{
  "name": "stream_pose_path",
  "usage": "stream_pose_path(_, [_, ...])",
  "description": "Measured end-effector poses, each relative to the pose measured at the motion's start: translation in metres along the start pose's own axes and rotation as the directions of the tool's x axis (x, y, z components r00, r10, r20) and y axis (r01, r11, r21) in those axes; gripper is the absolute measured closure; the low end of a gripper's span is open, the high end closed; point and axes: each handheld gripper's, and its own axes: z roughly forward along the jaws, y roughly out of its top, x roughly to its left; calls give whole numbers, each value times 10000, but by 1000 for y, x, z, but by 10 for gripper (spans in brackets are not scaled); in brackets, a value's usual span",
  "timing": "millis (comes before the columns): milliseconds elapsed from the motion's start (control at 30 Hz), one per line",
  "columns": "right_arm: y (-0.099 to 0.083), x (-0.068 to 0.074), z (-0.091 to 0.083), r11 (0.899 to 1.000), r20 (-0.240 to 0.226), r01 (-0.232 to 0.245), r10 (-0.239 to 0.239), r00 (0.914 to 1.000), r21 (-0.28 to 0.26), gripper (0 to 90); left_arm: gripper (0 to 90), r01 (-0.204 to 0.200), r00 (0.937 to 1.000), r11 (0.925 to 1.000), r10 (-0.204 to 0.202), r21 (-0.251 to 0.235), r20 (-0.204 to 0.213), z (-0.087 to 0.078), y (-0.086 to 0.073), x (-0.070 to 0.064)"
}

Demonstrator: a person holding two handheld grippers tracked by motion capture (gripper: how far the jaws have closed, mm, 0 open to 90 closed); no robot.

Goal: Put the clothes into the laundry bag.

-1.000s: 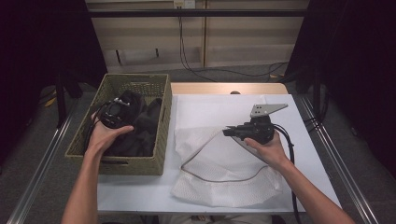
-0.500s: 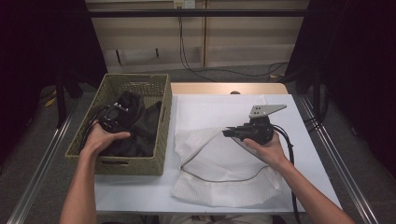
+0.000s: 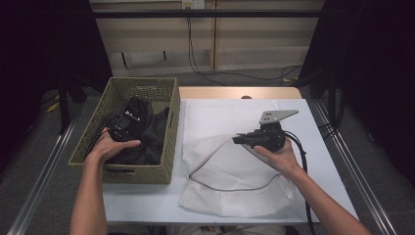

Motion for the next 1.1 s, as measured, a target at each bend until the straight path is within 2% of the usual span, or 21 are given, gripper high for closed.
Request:
stream_pose_path(33, [0, 0, 1, 10000, 11, 19, -19, 10000, 10, 891, 0, -263, 9995, 9994, 258, 240, 190, -1, 1, 1])
stream_pose_path(233, [1, 0, 1, 10000, 30, 39, -39, 10000, 24, 891, 0, -366, 9977, 9987, 345, 365, 587, 0, 2, 2])
stream_pose_path(267, [1, 0, 1, 10000, 24, 40, -40, 10000, 18, 891, 0, -305, 9987, 9991, 292, 299, 429, 2, 3, 1])
stream_pose_path(300, [1, 0, 1, 10000, 61, 59, -59, 10000, 51, 891, 0, -442, 9985, 9981, 428, 434, 329, 3, 4, 2])
stream_pose_path(333, [0, -1, 1, 10000, 43, 54, -55, 10000, 52, 891, 0, -355, 9991, 9977, 340, 583, 273, 3, 6, 1])
stream_pose_path(367, [0, -1, 1, 9999, 83, 64, -64, 9999, 93, 891, 0, -421, 9991, 9967, 417, 691, 73, 5, 8, 0])
stream_pose_path(400, [0, -2, 1, 9999, 147, 48, -50, 9999, 135, 891, 0, -442, 9990, 9952, 447, 879, -40, 5, 9, 0])
stream_pose_path(433, [0, -2, 2, 9999, 160, 31, -33, 9999, 146, 891, 2, -550, 9985, 9917, 551, 1159, 28, 5, 11, 0])
stream_pose_path(467, [0, -1, 2, 9999, 160, 43, -45, 9999, 138, 891, 23, -478, 9986, 9907, 502, 1277, -160, 5, 13, 0])
stream_pose_path(533, [1, 0, 1, 9999, 158, 94, -96, 9998, 122, 891, 110, -465, 9974, 9839, 552, 1724, -462, 4, 17, -4])
stream_pose_path(600, [1, 0, 1, 9999, 164, 85, -86, 9998, 92, 891, 184, -271, 9978, 9800, 383, 1970, -532, 3, 20, -8])
stream_pose_path(633, [1, 0, 1, 9999, 174, 97, -99, 9998, 104, 891, 233, -418, 9974, 9765, 534, 2114, -493, 1, 22, -9])
stream_pose_path(667, [1, 0, 1, 9999, 196, 106, -109, 9997, 109, 891, 303, -410, 9973, 9763, 529, 2126, -510, 0, 22, -10])
stream_pose_path(767, [1, 1, 0, 9999, 232, 114, -116, 9997, 102, 891, 431, -310, 9975, 9804, 427, 1948, -563, -4, 21, -8])
stream_pose_path(800, [1, 1, 0, 9999, 253, 103, -106, 9996, 90, 891, 466, -502, 9970, 9788, 608, 1987, -479, -5, 22, -8])
stream_pose_path(833, [2, 1, 0, 9999, 237, 97, -98, 9997, 79, 891, 494, -516, 9966, 9814, 625, 1847, -537, -6, 22, -8])
stream_pose_path(867, [2, 1, 0, 9999, 249, 105, -107, 9996, 92, 891, 520, -576, 9966, 9808, 674, 1862, -465, -8, 22, -7])
stream_pose_path(967, [2, 1, 0, 9999, 246, 94, -97, 9997, 109, 891, 571, -528, 9972, 9902, 591, 1289, -450, -14, 19, -4])
stream_pose_path(1033, [2, 1, 0, 9999, 236, 110, -112, 9997, 88, 891, 584, -351, 9984, 9945, 392, 988, -399, -16, 17, -3])
stream_pose_path(1067, [2, 0, 0, 9999, 236, 85, -86, 9997, 62, 891, 583, -341, 9987, 9961, 371, 817, -343, -17, 16, -3])
stream_pose_path(1100, [3, 0, 0, 10000, 281, 69, -70, 9996, 33, 891, 583, -568, 9977, 9936, 600, 981, -302, -19, 16, -3])
